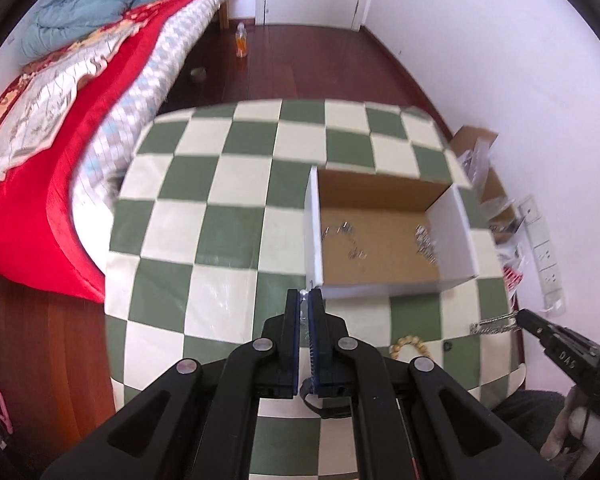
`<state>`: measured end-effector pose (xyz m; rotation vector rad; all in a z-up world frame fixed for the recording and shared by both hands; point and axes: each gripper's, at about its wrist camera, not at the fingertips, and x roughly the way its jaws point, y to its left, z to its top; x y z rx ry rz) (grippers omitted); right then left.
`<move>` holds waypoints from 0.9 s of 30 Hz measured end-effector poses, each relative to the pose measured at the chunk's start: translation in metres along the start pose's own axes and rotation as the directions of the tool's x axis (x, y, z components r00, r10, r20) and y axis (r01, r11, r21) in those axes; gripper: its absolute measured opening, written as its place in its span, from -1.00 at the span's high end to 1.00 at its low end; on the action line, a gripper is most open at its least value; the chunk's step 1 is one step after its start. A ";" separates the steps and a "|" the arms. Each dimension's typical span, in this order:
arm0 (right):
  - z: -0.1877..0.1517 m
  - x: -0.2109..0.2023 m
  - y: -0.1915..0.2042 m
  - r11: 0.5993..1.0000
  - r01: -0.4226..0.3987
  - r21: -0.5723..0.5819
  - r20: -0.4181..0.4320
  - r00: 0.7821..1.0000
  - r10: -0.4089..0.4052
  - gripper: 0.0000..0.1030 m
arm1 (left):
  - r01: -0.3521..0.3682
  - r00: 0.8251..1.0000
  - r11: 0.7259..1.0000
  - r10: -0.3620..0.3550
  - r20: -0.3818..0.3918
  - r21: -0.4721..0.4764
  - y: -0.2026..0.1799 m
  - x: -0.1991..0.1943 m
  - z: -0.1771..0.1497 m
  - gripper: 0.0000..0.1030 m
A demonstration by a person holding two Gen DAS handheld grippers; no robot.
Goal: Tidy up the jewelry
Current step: 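Carry both held chains into the white box and release them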
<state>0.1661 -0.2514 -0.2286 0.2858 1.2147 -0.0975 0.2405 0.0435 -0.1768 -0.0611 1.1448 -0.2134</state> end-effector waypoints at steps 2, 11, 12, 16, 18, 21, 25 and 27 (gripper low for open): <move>0.004 -0.011 0.005 1.000 -0.017 -0.007 0.015 1.000 0.017 0.92 | 0.009 1.000 1.000 -0.009 0.025 0.004 -0.003 -0.013 0.007 0.98; 0.022 -0.061 0.028 0.995 -0.075 -0.062 0.087 0.993 0.080 0.93 | 0.034 0.990 0.999 -0.038 0.135 0.033 -0.015 -0.074 0.032 0.98; 0.025 -0.066 0.032 0.994 -0.081 -0.068 0.094 0.992 0.087 0.92 | 0.036 0.988 0.999 -0.041 0.147 0.038 -0.017 -0.080 0.034 0.98; 0.037 -0.088 0.048 0.989 -0.110 -0.103 0.122 0.985 0.122 0.93 | 0.054 0.977 0.997 -0.064 0.203 0.053 -0.022 -0.113 0.049 0.98; 0.043 -0.099 0.056 0.985 -0.120 -0.121 0.139 0.981 0.136 0.93 | 0.058 0.971 0.996 -0.072 0.226 0.067 -0.025 -0.125 0.057 0.98; 0.053 -0.114 0.069 0.979 -0.132 -0.154 0.159 0.975 0.157 0.93 | 0.067 0.964 0.994 -0.086 0.252 0.083 -0.030 -0.140 0.069 0.98; 0.066 -0.130 0.086 0.971 -0.152 -0.186 0.177 0.967 0.185 0.93 | 0.071 0.954 0.993 -0.096 0.286 0.096 -0.036 -0.151 0.089 0.98; 0.072 -0.135 0.094 0.967 -0.159 -0.197 0.184 0.963 0.196 0.93 | 0.077 0.954 0.992 -0.102 0.281 0.098 -0.037 -0.149 0.096 0.98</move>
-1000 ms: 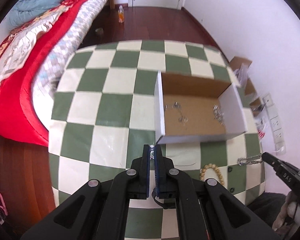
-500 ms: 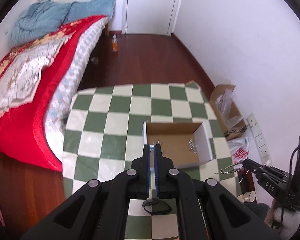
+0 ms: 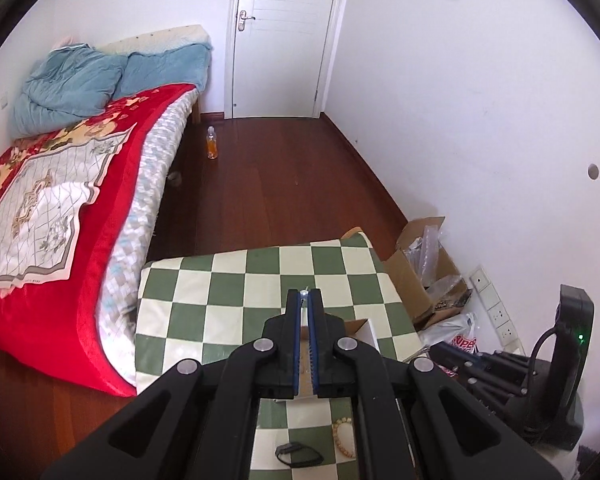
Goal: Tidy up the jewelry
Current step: 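Carry both held chains into the white box and release them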
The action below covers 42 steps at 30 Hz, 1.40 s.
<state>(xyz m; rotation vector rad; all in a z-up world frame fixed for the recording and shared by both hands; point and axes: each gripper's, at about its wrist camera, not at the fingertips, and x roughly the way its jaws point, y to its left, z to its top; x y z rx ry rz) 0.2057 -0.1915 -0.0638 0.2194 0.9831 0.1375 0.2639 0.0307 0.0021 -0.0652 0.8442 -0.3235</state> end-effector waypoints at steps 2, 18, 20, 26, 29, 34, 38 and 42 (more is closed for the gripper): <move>0.007 0.001 0.005 1.000 -0.012 -0.004 0.000 1.000 0.012 0.93 | 0.016 1.000 1.000 -0.016 -0.017 -0.008 0.000 0.011 0.005 0.98; 0.040 0.113 -0.006 1.000 -0.003 0.004 -0.179 0.984 0.004 0.93 | 0.043 0.959 0.995 -0.068 -0.276 -0.095 0.007 0.143 -0.022 0.96; 0.043 0.128 -0.008 1.000 0.002 -0.008 -0.206 0.979 -0.004 0.92 | -0.007 0.952 0.995 -0.024 -0.305 -0.098 0.010 0.153 -0.026 0.91; 0.048 0.154 -0.015 1.000 0.017 -0.018 -0.269 0.963 -0.021 0.90 | -0.168 0.921 0.984 0.134 -0.366 -0.063 0.022 0.170 -0.035 0.59; 0.048 0.159 -0.023 0.999 0.048 -0.001 -0.288 0.956 -0.047 0.31 | -0.227 0.923 0.973 0.199 -0.328 -0.050 0.029 0.167 -0.040 -0.35; 0.041 0.153 -0.033 0.994 0.110 0.004 -0.287 0.952 -0.105 -0.25 | -0.316 0.912 0.949 0.299 -0.282 -0.014 0.035 0.160 -0.054 -0.95; 0.024 0.150 -0.034 0.978 0.204 -0.044 -0.295 0.932 -0.208 -0.94 | -0.340 0.902 0.940 0.321 -0.288 -0.018 0.036 0.159 -0.076 -1.00; -0.001 0.150 -0.033 0.962 0.261 -0.077 -0.301 0.914 -0.272 -1.00 | -0.356 0.898 0.934 0.336 -0.285 -0.023 0.033 0.156 -0.100 -1.00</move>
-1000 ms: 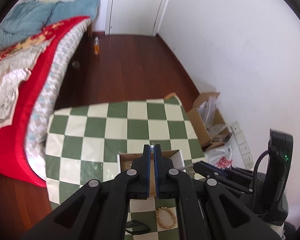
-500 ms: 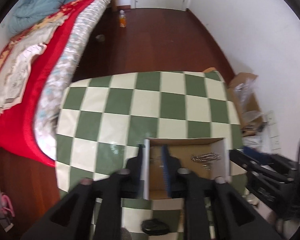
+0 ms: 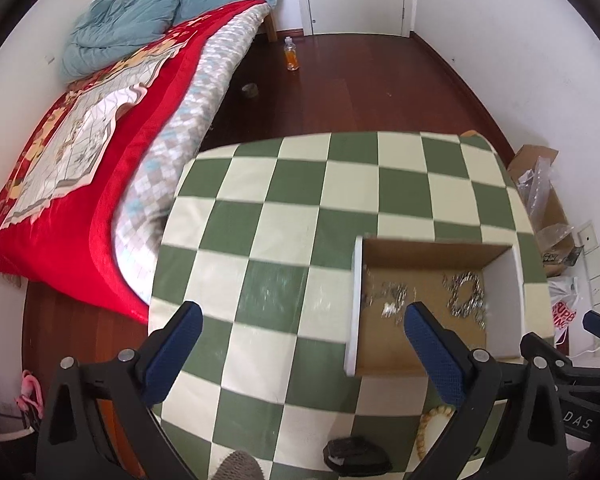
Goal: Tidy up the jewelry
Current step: 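Carry both held chains into the white box and release them, then grasp the black watch band with the left tool while the right tool grasps the wooden bead bracelet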
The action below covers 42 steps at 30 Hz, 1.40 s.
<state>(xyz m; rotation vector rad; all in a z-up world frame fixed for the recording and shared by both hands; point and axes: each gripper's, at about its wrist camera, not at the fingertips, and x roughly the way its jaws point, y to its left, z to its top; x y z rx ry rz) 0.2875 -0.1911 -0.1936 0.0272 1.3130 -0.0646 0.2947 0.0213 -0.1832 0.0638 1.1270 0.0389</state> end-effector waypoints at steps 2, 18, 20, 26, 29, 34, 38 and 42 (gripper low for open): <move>-0.013 0.004 0.001 1.000 0.009 0.002 0.001 1.000 -0.009 -1.00 | -0.009 1.000 1.000 0.009 -0.002 -0.007 0.000 0.000 -0.011 -1.00; -0.060 -0.046 0.015 1.000 0.025 0.005 0.156 0.987 -0.025 -1.00 | -0.014 0.993 0.999 0.019 0.113 -0.042 0.017 -0.068 -0.043 -1.00; -0.064 -0.058 0.017 1.000 0.022 0.003 0.181 0.983 -0.022 -1.00 | -0.011 0.991 0.999 0.016 0.134 -0.041 0.019 -0.081 -0.045 -1.00; -0.079 -0.097 0.022 0.999 0.028 -0.016 0.257 0.966 -0.023 -1.00 | 0.001 0.983 0.999 0.005 0.183 -0.033 0.022 -0.116 -0.056 -1.00; -0.088 -0.116 0.022 1.000 0.013 -0.017 0.283 0.959 -0.007 -1.00 | 0.005 0.983 0.999 0.004 0.185 -0.048 0.025 -0.125 -0.067 -1.00; -0.105 -0.133 0.014 1.000 -0.019 0.002 0.292 0.956 0.018 -1.00 | -0.013 0.984 0.997 0.025 0.174 -0.071 0.028 -0.126 -0.092 -1.00; -0.119 -0.121 0.000 0.999 -0.035 0.034 0.255 0.967 0.026 -1.00 | -0.025 0.994 0.997 0.033 0.104 -0.078 0.027 -0.101 -0.114 -1.00; -0.135 -0.085 -0.017 0.995 -0.058 0.076 0.166 0.985 0.045 -0.99 | -0.028 1.000 0.996 0.029 0.010 -0.090 0.026 -0.065 -0.136 -0.99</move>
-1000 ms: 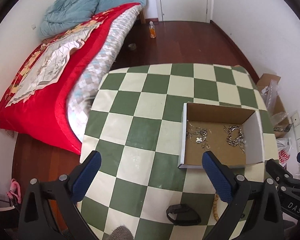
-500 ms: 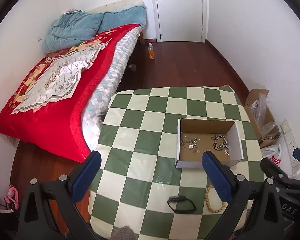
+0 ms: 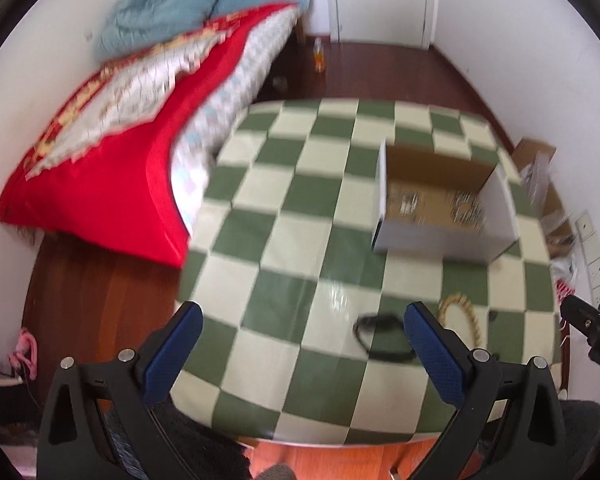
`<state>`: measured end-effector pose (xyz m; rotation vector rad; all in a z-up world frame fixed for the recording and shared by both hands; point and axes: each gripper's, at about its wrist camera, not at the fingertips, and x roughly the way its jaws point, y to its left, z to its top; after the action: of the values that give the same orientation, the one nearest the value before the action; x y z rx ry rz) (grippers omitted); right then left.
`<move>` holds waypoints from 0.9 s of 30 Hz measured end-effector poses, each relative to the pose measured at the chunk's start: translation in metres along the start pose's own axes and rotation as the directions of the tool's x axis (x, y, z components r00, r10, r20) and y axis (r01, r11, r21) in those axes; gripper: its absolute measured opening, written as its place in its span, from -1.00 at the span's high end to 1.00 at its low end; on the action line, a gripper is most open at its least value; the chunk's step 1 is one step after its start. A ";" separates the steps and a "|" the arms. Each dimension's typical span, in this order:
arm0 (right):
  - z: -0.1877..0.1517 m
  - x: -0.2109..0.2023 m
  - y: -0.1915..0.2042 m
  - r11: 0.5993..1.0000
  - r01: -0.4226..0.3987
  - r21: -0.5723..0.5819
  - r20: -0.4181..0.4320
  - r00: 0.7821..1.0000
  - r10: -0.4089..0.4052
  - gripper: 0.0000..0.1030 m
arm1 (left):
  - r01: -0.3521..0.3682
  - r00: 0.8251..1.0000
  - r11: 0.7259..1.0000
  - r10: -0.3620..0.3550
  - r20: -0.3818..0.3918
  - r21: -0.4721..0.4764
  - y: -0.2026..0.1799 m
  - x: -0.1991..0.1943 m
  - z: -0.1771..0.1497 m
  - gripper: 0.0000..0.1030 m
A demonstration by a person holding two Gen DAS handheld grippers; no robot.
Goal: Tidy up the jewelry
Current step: 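Grasp the black watch band with the left tool while the right tool grasps the wooden bead bracelet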
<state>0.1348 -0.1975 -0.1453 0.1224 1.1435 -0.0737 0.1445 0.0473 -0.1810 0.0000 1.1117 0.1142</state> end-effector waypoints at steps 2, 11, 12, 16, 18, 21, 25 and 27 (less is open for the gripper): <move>-0.012 0.020 -0.009 1.000 0.001 0.018 -0.052 0.999 0.000 -0.81 | 0.006 0.998 1.000 -0.007 -0.060 -0.008 -0.001 0.022 -0.009 -0.99; -0.043 0.096 -0.008 0.998 -0.049 0.033 -0.191 0.980 0.054 -0.34 | 0.062 0.979 0.998 -0.066 -0.193 -0.027 -0.016 0.089 -0.027 -0.89; -0.044 0.103 -0.004 0.998 -0.049 0.024 -0.203 0.978 0.053 -0.31 | 0.062 0.978 0.998 -0.066 -0.198 -0.027 -0.017 0.092 -0.027 -0.89; -0.047 0.131 0.010 0.999 -0.039 -0.005 -0.247 0.968 0.037 -0.22 | 0.079 0.971 0.997 -0.082 -0.225 -0.025 -0.025 0.108 -0.027 -0.89; -0.049 0.141 0.017 0.999 -0.035 -0.016 -0.264 0.964 0.030 -0.20 | 0.078 0.968 0.997 -0.082 -0.239 -0.027 -0.027 0.115 -0.028 -0.86; -0.050 0.151 0.024 0.999 -0.030 -0.032 -0.276 0.961 0.020 -0.19 | 0.083 0.964 0.996 -0.086 -0.254 -0.023 -0.030 0.123 -0.029 -0.75; -0.053 0.162 0.030 0.999 -0.023 -0.043 -0.295 0.956 0.010 -0.09 | 0.092 0.958 0.996 -0.092 -0.270 -0.012 -0.034 0.129 -0.033 -0.52; -0.054 0.163 0.034 0.998 -0.001 -0.068 -0.283 0.959 -0.019 -0.08 | 0.092 0.956 0.996 -0.091 -0.277 -0.011 -0.035 0.132 -0.035 -0.34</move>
<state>0.1576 -0.1555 -0.3143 0.0689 1.4318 -0.0257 0.1740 0.0227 -0.3167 -0.0679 1.3905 0.0303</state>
